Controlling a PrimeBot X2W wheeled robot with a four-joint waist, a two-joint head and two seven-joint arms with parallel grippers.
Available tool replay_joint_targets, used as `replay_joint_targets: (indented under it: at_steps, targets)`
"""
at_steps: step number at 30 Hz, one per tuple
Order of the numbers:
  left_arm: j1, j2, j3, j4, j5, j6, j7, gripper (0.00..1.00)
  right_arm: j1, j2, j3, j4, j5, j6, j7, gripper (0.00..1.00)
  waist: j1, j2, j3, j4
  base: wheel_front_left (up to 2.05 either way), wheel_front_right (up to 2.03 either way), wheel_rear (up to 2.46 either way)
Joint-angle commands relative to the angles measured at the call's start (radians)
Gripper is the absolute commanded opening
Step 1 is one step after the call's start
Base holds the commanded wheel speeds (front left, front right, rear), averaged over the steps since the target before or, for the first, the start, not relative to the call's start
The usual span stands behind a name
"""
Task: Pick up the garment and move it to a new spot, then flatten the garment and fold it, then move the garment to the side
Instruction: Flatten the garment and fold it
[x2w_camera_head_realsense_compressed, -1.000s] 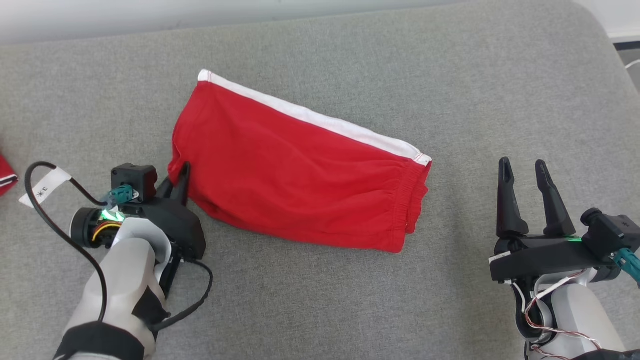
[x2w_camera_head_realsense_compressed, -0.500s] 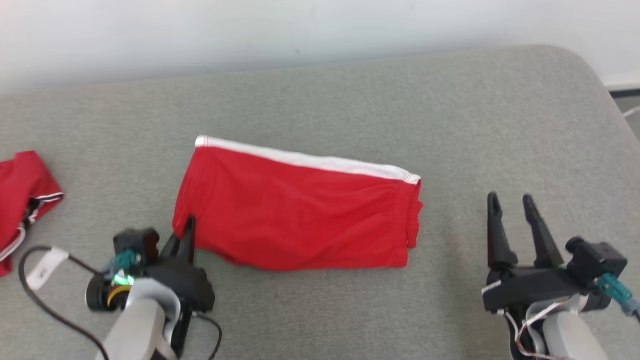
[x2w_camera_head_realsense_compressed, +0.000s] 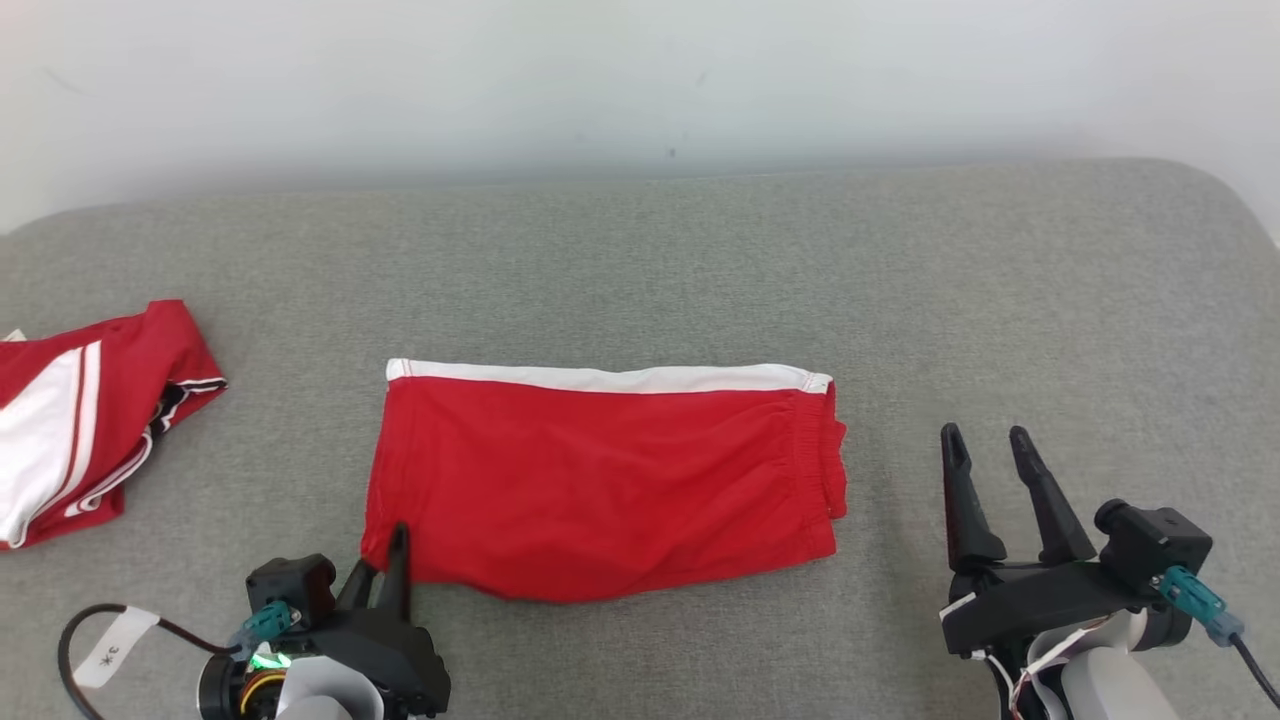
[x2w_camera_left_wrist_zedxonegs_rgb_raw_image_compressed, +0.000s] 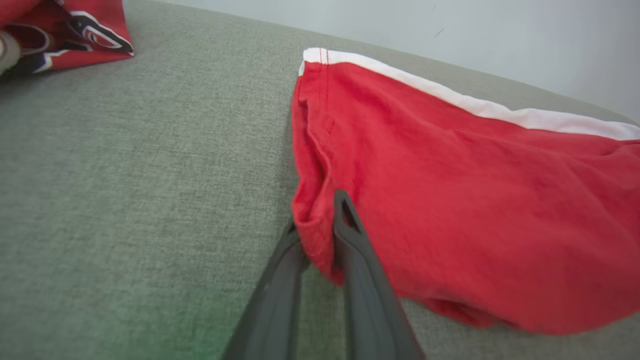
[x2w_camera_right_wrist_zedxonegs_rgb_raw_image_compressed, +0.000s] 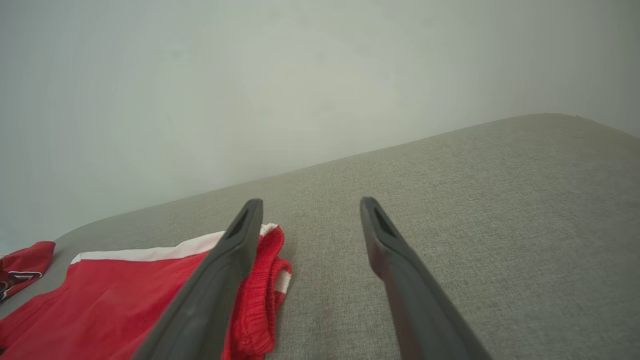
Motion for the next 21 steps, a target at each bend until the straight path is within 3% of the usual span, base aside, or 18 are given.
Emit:
replay_joint_targets:
  at_steps: [1,10,21]
  targets:
    - [0.022,0.002,-0.002,-0.01,-0.002,0.01,-0.001,1.0,-0.008,-0.004,0.008,0.004,0.01,0.0,0.0,1.0,0.0001,0.0001,-0.003,0.012,0.0,0.0,0.0]
    - [0.101,0.002,-0.009,-0.123,0.05,0.041,-0.001,1.0,-0.044,0.008,0.038,0.081,0.002,0.0,0.0,1.0,0.0001,0.0001,0.0,0.086,0.0,0.0,0.0]
    - [0.152,0.001,0.009,-0.226,0.067,0.038,-0.001,1.0,-0.074,0.031,-0.043,0.239,-0.046,0.0,0.0,1.0,0.0001,0.0001,0.027,0.211,0.0,0.0,0.0]
